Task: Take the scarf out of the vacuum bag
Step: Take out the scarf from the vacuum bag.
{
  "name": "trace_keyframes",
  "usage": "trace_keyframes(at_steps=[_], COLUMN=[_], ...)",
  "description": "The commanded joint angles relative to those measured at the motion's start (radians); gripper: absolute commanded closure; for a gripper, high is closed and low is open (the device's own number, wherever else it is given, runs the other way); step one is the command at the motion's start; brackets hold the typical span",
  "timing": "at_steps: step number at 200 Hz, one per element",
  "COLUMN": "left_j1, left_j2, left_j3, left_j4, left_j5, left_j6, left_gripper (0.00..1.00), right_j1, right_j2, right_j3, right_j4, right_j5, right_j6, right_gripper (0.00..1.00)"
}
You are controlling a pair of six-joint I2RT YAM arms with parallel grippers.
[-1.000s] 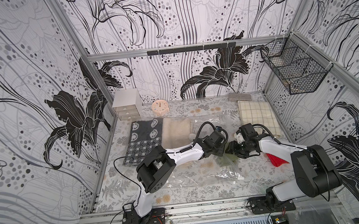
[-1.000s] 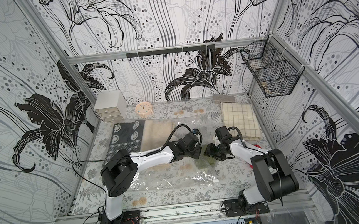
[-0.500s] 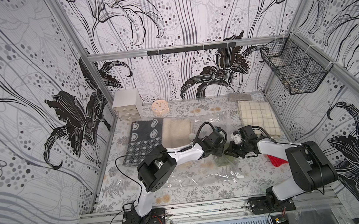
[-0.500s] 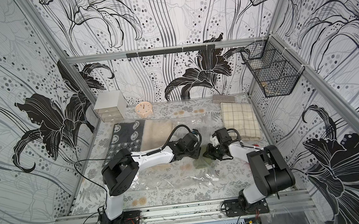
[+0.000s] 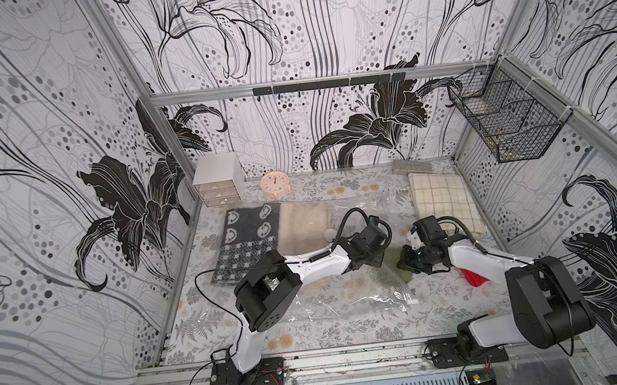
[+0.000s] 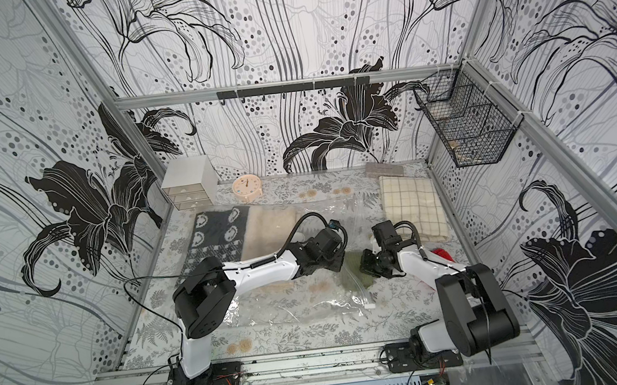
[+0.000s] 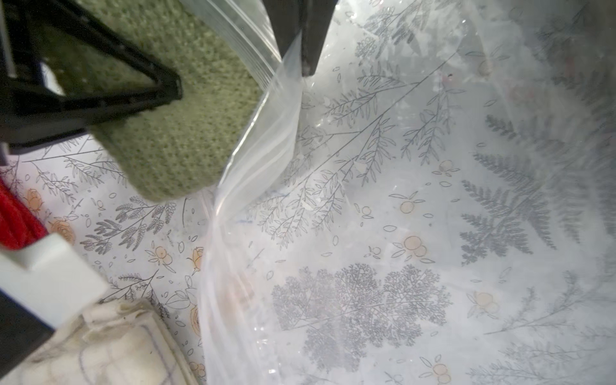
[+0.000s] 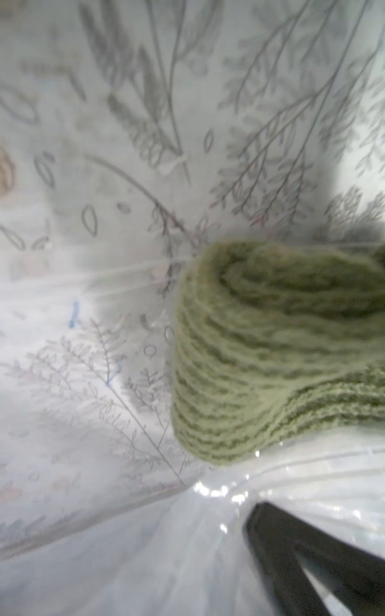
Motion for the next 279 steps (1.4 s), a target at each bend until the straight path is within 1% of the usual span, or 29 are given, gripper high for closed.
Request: trace_keyframes(at_steps=[1,20,33,51,67,101,150,154,161,166,174,185,190,194,203,217,230,239,247,251,259,273,279], left_j1=[0.009,0.009,0.007,0.008,0.008,0.010,0.011,0.011,0.012,0.013,0.013,0.018,0.020,0.022,0.022,0.022,0.022,0.023,0.022,0.022,0.023,0.022,0.023], left_j2=[-0.035,-0.038,-0.037,-0.040,-0.044,-0.059,-0.077,-0.080,-0.080,-0.081,-0.080,-0.077,-0.076,-0.076,-0.078,-0.079,-0.079,-0.077,-0.076,-0.076,-0.076,-0.076,-0.077], left_j3=[0.021,0.023,0.024,0.027,0.030,0.016,-0.007,-0.008,-0.010,-0.011,-0.014,-0.018,-0.020,-0.021,-0.025,-0.025,-0.025,-0.023,-0.023,-0.022,-0.020,-0.014,-0.012], left_j4=[-0.022,-0.020,-0.016,-0.008,-0.007,0.004,0.032,0.033,0.035,0.037,0.041,0.044,0.045,0.048,0.053,0.054,0.055,0.055,0.055,0.056,0.056,0.056,0.055], left_j5=[-0.060,-0.064,-0.061,-0.056,-0.053,-0.054,-0.041,-0.040,-0.039,-0.040,-0.041,-0.038,-0.035,-0.035,-0.032,-0.030,-0.027,-0.026,-0.025,-0.025,-0.021,-0.021,-0.021], left_j6=[0.021,0.025,0.025,0.025,0.024,0.027,0.026,0.026,0.026,0.028,0.028,0.026,0.025,0.025,0.026,0.028,0.029,0.029,0.029,0.028,0.028,0.028,0.030], left_gripper=[1.00,1.00,1.00,1.00,1.00,1.00,1.00,1.00,1.00,1.00,1.00,1.00,1.00,1.00,1.00,1.00,1.00,1.00,1.00,1.00,1.00,1.00,1.00], right_j1=[-0.010,-0.010,-0.013,-0.037,-0.085,-0.186,-0.227,-0.228,-0.231,-0.232,-0.231,-0.233,-0.233,-0.233,-0.233,-0.233,-0.231,-0.231,-0.231,-0.232,-0.231,-0.230,-0.224], right_j2=[-0.073,-0.131,-0.139,-0.118,-0.104,-0.080,0.043,0.049,0.054,0.051,0.041,0.020,0.008,-0.001,-0.024,-0.057,-0.085,-0.109,-0.139,-0.155,-0.180,-0.181,-0.170], right_j3=[0.033,0.059,0.096,0.141,0.145,0.139,0.222,0.227,0.236,0.243,0.255,0.274,0.284,0.291,0.306,0.324,0.341,0.348,0.337,0.328,0.309,0.285,0.280], right_j4=[-0.204,-0.315,-0.407,-0.486,-0.511,-0.490,-0.496,-0.497,-0.503,-0.507,-0.519,-0.542,-0.554,-0.565,-0.584,-0.609,-0.631,-0.635,-0.605,-0.581,-0.535,-0.478,-0.464], right_j5=[0.201,0.311,0.397,0.439,0.434,0.356,0.321,0.321,0.323,0.331,0.350,0.380,0.394,0.408,0.430,0.457,0.455,0.444,0.376,0.330,0.221,0.025,-0.039], right_j6=[0.058,0.100,0.121,0.113,0.101,0.048,-0.025,-0.028,-0.034,-0.036,-0.038,-0.044,-0.047,-0.048,-0.057,-0.066,-0.074,-0.083,-0.104,-0.114,-0.135,-0.152,-0.156], right_gripper=[1.00,1.00,1.00,1.00,1.00,1.00,1.00,0.95,0.83,0.71,0.57,0.39,0.33,0.30,0.27,0.26,0.26,0.27,0.32,0.37,0.51,0.86,0.96])
